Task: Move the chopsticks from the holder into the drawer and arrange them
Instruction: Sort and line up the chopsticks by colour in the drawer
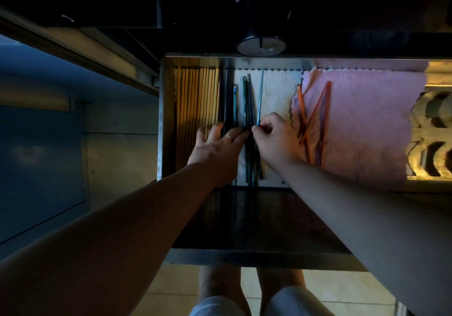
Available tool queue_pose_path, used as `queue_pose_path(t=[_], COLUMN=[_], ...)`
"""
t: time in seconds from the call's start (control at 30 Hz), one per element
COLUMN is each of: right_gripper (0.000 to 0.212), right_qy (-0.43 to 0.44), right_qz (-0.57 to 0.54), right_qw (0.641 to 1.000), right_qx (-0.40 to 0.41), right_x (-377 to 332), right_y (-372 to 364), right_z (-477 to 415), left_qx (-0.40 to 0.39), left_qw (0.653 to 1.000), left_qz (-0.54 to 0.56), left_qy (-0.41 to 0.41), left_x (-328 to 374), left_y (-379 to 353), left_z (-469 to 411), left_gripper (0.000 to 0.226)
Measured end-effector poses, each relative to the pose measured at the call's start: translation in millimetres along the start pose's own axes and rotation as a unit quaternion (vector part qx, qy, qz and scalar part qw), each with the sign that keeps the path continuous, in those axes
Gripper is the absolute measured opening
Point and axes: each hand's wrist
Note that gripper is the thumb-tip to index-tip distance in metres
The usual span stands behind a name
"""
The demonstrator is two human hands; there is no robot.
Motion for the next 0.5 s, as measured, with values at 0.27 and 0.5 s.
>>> queue_pose_path(t=[0.27,0.5], right_gripper=[0.008,0.02], right_qy=[-0.025,-0.09], right_qz=[-0.019,0.091], right_qw=[0.999,0.987], right_qx=[-0.033,-0.093], right_x=[-15,-21], right_y=[-15,-29], right_z=[-10,-24], left_qx=[-0.016,-0.007], left_qw=[0.999,0.996], left_qz=[0.019,0.089], left_qy=[-0.029,-0.027], left_x=[-13,-20], left_y=[-8,-15], left_z=[7,7], left_gripper=[0.082,0.077])
Point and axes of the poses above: each hand's wrist, its own z-axis away from the middle knuckle, its own y-axis out of the back of the hand, x = y × z, and after that the axes turned 10 degrees about -x, right-handed
